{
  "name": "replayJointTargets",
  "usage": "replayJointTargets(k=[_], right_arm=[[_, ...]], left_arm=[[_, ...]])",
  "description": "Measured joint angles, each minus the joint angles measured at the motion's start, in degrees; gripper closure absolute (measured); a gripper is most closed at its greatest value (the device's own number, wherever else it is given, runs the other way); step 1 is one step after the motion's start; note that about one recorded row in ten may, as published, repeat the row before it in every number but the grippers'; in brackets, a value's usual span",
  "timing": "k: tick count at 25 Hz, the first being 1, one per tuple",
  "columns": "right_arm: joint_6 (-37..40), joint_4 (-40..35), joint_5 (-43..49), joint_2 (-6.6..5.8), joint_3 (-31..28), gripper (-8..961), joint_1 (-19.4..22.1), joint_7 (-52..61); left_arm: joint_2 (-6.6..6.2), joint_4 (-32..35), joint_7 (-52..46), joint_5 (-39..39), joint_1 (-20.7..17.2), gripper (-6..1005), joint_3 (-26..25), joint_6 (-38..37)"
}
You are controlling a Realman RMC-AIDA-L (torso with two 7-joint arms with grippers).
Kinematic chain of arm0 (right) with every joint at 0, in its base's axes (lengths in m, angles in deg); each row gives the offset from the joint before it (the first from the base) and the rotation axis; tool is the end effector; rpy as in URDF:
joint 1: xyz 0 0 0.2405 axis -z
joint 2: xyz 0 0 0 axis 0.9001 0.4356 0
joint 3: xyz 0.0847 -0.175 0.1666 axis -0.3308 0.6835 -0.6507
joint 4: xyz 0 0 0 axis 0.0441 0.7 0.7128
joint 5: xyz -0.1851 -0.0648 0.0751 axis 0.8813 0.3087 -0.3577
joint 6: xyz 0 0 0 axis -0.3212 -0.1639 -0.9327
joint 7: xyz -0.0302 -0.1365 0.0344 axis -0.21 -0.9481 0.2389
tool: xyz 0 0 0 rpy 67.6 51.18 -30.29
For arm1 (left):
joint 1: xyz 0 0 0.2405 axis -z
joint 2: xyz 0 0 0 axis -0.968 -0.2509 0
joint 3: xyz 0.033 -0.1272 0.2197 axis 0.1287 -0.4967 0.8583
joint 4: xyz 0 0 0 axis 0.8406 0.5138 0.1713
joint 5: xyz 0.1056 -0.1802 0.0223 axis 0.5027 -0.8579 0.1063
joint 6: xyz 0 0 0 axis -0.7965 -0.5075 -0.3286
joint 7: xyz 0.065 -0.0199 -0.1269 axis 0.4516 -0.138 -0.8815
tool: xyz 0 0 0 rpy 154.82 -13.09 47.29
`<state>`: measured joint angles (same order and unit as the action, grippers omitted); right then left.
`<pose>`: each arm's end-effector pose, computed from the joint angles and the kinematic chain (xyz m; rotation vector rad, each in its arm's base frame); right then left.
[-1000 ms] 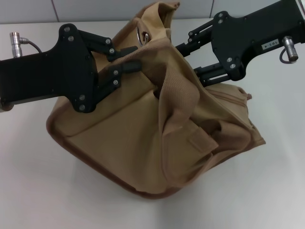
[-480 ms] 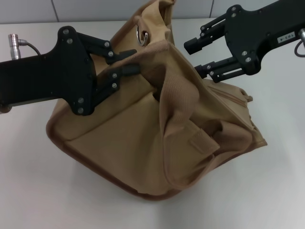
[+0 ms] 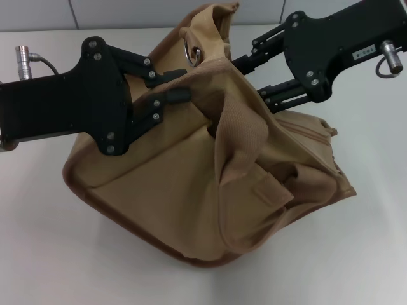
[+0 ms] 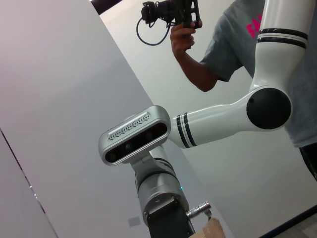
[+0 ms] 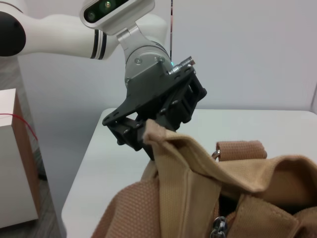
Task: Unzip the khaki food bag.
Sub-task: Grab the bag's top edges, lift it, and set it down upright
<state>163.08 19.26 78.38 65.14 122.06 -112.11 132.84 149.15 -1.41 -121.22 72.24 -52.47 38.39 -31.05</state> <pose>0.1029 0.3680 0.0572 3.0899 0.1032 -0.3947 -0.1837 0.2924 0.0457 -2.5107 0.6515 -1.1295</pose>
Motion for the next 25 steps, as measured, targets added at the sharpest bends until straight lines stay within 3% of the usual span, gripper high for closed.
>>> replayJointTargets(k=[12, 17, 20, 25], right_arm=[[-0.6, 1.36, 2.51, 0.34, 2.63, 432, -2.07, 0.92], [-0.8, 1.51, 2.41, 0.26, 2.36, 646, -2.46, 0.89], [-0.84, 1.33, 2.23, 0.39, 2.52, 824, -2.19, 0.66], [-0.85, 0.97, 2.15, 0.55, 2.44, 956, -1.97, 0.62]], left_arm=[[0.07, 0.8, 0.0, -0.08, 0.03, 906, -0.03, 0.02], [0.1, 0.8, 0.0, -0.3, 0.03, 907, -0.22, -0.03], [0.11, 0.8, 0.0, -0.33, 0.03, 906, -0.29, -0.05], [0.11, 0.8, 0.25, -0.36, -0.04, 906, -0.39, -0.06]])
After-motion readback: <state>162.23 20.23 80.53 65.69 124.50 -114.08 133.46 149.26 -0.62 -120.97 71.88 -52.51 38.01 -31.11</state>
